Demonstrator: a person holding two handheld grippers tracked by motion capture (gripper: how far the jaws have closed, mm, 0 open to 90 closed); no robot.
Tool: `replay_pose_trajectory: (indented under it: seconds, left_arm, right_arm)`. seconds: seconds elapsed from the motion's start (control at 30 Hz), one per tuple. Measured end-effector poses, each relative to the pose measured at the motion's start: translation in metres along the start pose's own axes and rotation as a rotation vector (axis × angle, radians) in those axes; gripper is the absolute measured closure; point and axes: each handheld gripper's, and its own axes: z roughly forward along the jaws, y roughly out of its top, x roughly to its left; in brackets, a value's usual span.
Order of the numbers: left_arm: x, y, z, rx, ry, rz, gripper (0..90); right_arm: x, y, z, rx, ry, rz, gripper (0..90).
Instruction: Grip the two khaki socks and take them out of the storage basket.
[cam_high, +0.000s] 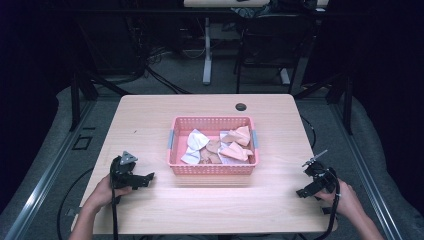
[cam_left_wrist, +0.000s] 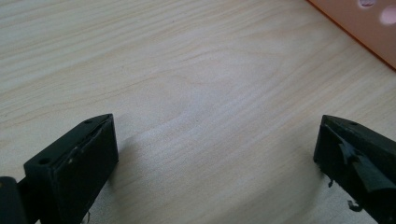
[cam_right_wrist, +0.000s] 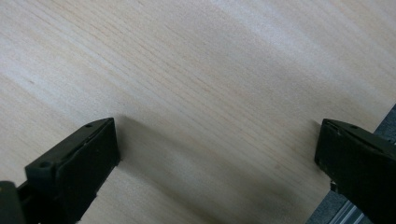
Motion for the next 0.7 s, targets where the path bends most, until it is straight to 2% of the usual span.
replay_pose_trajectory:
  seconds: [0.07,0.1,0.27,0.3,0.33,0.4,0.43,0.47,0.5,0.53,0.57,0.67,0.7]
  left_arm:
    - [0.0,0.0,0.0,0.0,0.0,0.0,0.0]
    - [0.0,0.0,0.0,0.0,-0.001,0.0,0.0]
    - [0.0,0.0,0.0,0.0,-0.001,0.0,0.0]
    - [0.0,0.0,0.0,0.0,-0.001,0.0,0.0]
    - [0.0,0.0,0.0,0.0,-0.001,0.001,0.0]
    - [0.0,0.0,0.0,0.0,-0.001,0.0,0.0]
    - [0.0,0.0,0.0,0.0,-0.001,0.001,0.0]
    - [0.0,0.0,0.0,0.0,-0.001,0.001,0.0]
    - [0.0,0.0,0.0,0.0,-0.001,0.0,0.0]
    - [0.0,0.0,0.0,0.0,-0.001,0.001,0.0]
    - [0.0,0.0,0.0,0.0,-0.001,0.0,0.0]
    - [0.0,0.0,0.0,0.0,-0.001,0.0,0.0]
    - [0.0,0.0,0.0,0.0,-0.001,0.0,0.0]
  right_arm:
    - [0.0,0.0,-0.001,0.009,0.001,-0.006,0.0]
    - [-0.002,0.001,-0.004,0.04,-0.012,-0.039,0.0]
    - [-0.002,0.001,-0.004,0.037,-0.013,-0.04,0.0]
    - [-0.002,-0.001,-0.002,0.016,-0.012,-0.024,0.0]
    - [-0.002,0.001,-0.004,0.04,-0.012,-0.045,0.0]
    - [-0.002,0.002,-0.003,0.042,-0.003,-0.044,0.0]
    - [0.0,0.005,-0.004,0.057,-0.034,-0.073,0.0]
    - [0.0,0.005,-0.004,0.057,-0.034,-0.073,0.0]
    - [0.001,0.007,-0.005,0.077,-0.056,-0.098,0.0]
    - [0.003,0.009,-0.008,0.096,-0.098,-0.129,0.0]
    - [0.007,0.007,-0.004,0.039,-0.094,-0.096,0.0]
    - [0.011,0.01,-0.011,0.041,-0.078,-0.114,0.0]
    - [0.011,0.013,-0.019,0.028,-0.044,-0.114,0.0]
